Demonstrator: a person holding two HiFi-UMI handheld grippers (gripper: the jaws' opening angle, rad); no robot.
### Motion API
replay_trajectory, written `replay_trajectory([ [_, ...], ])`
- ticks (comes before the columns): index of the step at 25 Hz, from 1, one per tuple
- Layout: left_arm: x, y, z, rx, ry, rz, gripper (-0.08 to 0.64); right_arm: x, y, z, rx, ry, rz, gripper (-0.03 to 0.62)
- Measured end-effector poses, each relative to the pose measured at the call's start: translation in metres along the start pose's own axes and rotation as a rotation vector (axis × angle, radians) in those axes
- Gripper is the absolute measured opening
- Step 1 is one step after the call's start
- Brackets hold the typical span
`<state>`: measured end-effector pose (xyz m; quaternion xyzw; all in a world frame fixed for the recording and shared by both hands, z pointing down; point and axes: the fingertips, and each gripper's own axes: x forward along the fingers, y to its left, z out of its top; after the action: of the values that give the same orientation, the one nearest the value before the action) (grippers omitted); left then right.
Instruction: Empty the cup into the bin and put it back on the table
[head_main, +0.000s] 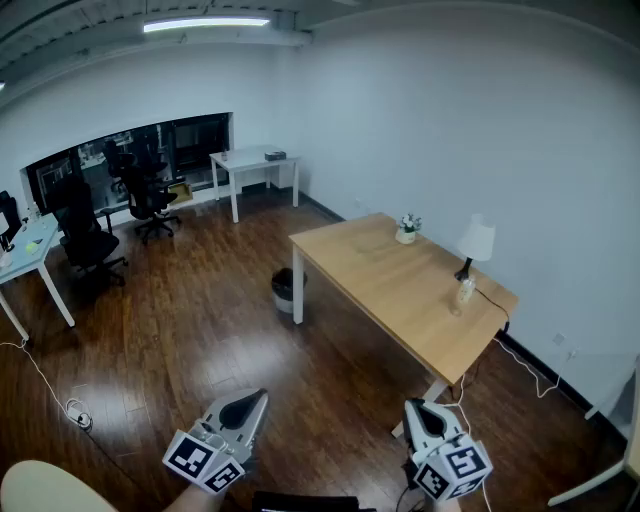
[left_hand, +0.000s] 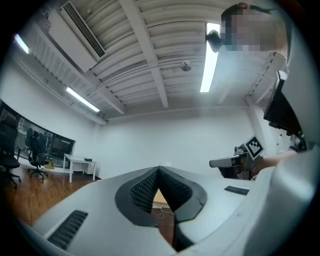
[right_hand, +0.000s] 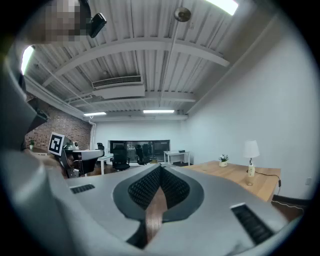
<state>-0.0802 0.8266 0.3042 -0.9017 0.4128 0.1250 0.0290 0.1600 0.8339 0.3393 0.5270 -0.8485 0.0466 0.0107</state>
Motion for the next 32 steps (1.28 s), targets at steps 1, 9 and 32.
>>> replay_trajectory([
  [1, -0.002, 0.005, 0.000, -0.004, -0.002, 0.001, -0.008, 0.003, 0.003, 0.000, -0.005, 0.001, -0.002, 0.000],
  [9, -0.015, 0.027, 0.000, -0.020, 0.002, -0.047, -0.008, 0.017, 0.032, -0.002, -0.024, -0.005, -0.037, 0.000],
  [32, 0.034, 0.066, -0.022, -0.036, 0.049, -0.061, -0.008, 0.078, 0.001, -0.010, 0.019, 0.007, -0.043, 0.000],
])
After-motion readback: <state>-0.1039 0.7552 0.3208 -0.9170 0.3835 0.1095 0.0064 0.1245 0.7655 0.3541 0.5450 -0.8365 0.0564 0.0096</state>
